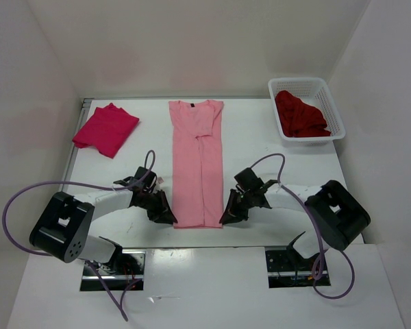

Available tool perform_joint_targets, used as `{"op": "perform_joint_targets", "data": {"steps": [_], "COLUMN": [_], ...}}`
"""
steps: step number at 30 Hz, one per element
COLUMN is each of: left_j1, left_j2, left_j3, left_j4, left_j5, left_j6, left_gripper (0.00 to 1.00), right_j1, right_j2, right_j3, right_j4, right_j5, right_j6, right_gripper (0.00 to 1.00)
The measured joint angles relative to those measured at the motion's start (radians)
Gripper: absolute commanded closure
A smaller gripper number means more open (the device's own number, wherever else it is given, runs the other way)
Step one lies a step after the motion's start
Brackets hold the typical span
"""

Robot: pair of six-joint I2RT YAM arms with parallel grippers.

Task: Fold and stack the t-shirts
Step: Grab the bottom of the folded rectangular tshirt with both arms, then fold the folded rectangular tshirt in 1/3 of the way

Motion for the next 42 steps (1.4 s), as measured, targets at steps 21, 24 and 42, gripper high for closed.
{"op": "perform_joint_targets", "data": {"steps": [21, 24, 42], "left_j1": [-0.005, 0.068, 0.254], "left_j2": [-0.245, -0.169, 0.491], "left_j3": [0.064, 0.212, 0.814], "left_j4": [-0.349, -0.361, -0.153], "left_j5": [0.062, 0.072, -0.056], "left_j6": [-0.001, 0.021, 0.097], "left_gripper": [0.98, 0.98, 0.98], "right_j1": [0.064, -0.061, -0.328], "right_j2": [-0.23, -0.17, 0.494], "right_j3": [0.035, 0.163, 0.906], "right_j4": [-0.223, -0.29, -0.311], "right_j5": [-0.037, -0.034, 0.056], "right_j6": [-0.001, -0.092, -0.425], "right_gripper": [1.0, 1.0, 1.0]}}
